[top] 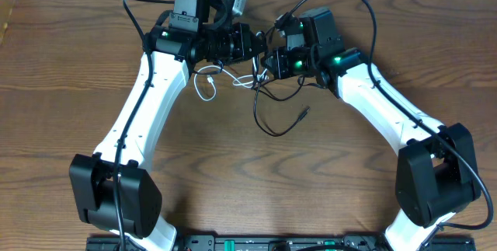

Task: Untangle cables

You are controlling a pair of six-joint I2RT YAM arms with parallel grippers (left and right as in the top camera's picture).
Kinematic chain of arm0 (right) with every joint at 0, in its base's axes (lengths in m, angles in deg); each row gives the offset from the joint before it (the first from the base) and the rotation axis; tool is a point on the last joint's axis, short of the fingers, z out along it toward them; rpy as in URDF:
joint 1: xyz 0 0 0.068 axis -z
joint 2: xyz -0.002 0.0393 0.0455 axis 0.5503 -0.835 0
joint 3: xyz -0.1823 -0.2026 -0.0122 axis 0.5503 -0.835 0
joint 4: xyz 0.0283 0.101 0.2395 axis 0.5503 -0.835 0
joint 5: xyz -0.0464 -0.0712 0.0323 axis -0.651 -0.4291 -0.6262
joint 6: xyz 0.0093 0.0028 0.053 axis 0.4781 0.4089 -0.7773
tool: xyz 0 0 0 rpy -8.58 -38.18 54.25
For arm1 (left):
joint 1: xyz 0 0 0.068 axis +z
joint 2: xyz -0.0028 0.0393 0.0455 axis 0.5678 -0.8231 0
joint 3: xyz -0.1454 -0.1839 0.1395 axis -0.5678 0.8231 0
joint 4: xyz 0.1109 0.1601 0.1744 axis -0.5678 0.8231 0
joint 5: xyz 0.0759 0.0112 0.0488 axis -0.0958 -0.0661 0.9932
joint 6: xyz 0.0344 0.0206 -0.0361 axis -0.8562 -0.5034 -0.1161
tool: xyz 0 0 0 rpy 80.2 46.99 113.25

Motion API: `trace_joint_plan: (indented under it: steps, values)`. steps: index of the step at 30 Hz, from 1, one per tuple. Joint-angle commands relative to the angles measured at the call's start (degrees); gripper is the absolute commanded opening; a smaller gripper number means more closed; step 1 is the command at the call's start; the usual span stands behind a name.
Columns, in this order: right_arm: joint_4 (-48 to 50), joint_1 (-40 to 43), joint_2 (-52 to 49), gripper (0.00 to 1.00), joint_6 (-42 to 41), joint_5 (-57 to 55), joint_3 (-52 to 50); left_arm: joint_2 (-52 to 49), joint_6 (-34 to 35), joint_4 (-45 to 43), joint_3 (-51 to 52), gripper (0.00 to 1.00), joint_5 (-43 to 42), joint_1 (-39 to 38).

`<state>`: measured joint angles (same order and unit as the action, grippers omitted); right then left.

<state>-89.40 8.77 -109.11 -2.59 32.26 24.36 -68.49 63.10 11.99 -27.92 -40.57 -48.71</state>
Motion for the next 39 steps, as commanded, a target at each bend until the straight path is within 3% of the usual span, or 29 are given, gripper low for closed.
trace_joint_plan:
  steps: [1, 7, 18, 28, 31, 35, 39]
  values:
    - [0.2, 0.1, -0.6, 0.04, -1.3, -0.9, 0.2, 0.1, -0.1, 0.4, -0.2, 0.07, 0.7, -0.1]
    - [0.4, 1.2, 0.3, 0.01, -2.1, 1.9, 0.2, 0.1, -0.5, 1.5, -0.2, 0.07, 4.8, -0.1]
    - [-0.6, 6.6, 9.0, 0.01, -2.1, 8.1, 0.2, 0.1, -0.5, 8.1, -0.2, 0.07, 31.1, -0.1]
    - [1.3, 20.6, 14.9, 0.01, -2.1, 30.5, 0.2, 0.1, -0.6, 8.9, -0.2, 0.08, 32.7, -0.1]
    - [-0.3, 22.7, 14.7, 0.01, -1.8, 31.7, 0.2, 0.1, -2.0, 8.6, -0.2, 0.07, 29.8, -0.1]
    - [-3.7, 21.9, 14.1, 0.02, 1.0, 29.4, 0.2, 0.1, -10.4, 6.2, -0.2, 0.07, 16.1, -0.1]
    - [-6.6, 19.6, 13.8, 0.28, 3.3, 25.4, 0.2, 0.1, -20.2, 4.4, -0.2, 0.07, -0.5, -0.1]
